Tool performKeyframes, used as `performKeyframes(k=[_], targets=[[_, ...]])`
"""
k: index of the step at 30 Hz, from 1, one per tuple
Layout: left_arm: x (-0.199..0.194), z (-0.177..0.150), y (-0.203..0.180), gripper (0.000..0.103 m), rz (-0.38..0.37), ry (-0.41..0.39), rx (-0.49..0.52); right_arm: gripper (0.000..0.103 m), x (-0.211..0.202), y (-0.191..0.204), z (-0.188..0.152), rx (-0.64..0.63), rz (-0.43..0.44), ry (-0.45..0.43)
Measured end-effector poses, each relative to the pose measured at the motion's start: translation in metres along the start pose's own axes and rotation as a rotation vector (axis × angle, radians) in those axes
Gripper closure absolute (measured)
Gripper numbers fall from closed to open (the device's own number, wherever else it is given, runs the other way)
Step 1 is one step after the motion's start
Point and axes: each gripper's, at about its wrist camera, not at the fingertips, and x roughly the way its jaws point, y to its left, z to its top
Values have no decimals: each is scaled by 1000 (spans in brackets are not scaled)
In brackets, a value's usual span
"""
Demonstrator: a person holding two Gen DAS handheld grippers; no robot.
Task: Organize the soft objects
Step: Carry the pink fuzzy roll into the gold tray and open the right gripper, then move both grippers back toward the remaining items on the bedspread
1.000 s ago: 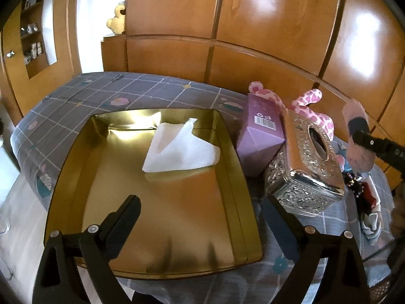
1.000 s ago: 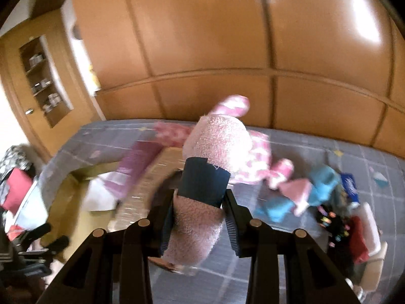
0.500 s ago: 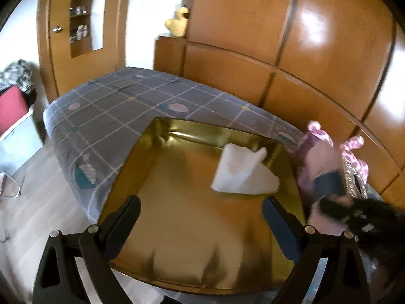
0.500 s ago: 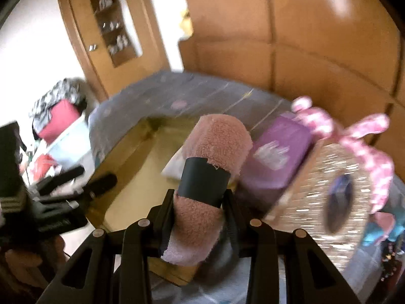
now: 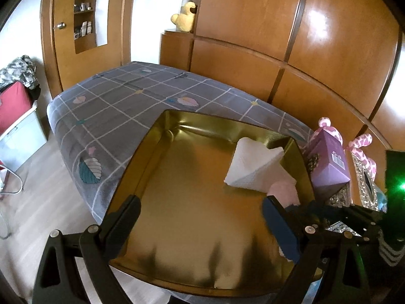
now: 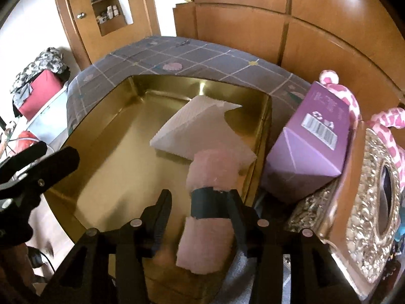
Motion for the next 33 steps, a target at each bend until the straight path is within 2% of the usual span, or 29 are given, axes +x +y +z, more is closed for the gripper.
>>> performKeyframes(k=[8,18,26,33], targets=[[-4,-1,-7,6,-12,-12,22,57,-40,-5,-14,4,-51,-123],[-14,-6,-35,6,-48,-21,104,57,-92,-25,-33,53,-122,-264],[-26,-11,-66,6,-89,-31,186,56,-132,-78,-59,178,-200,-330],[-37,-17,-99,6,-125,-48,276,56,-161,-142,-92,314,-319,-343]])
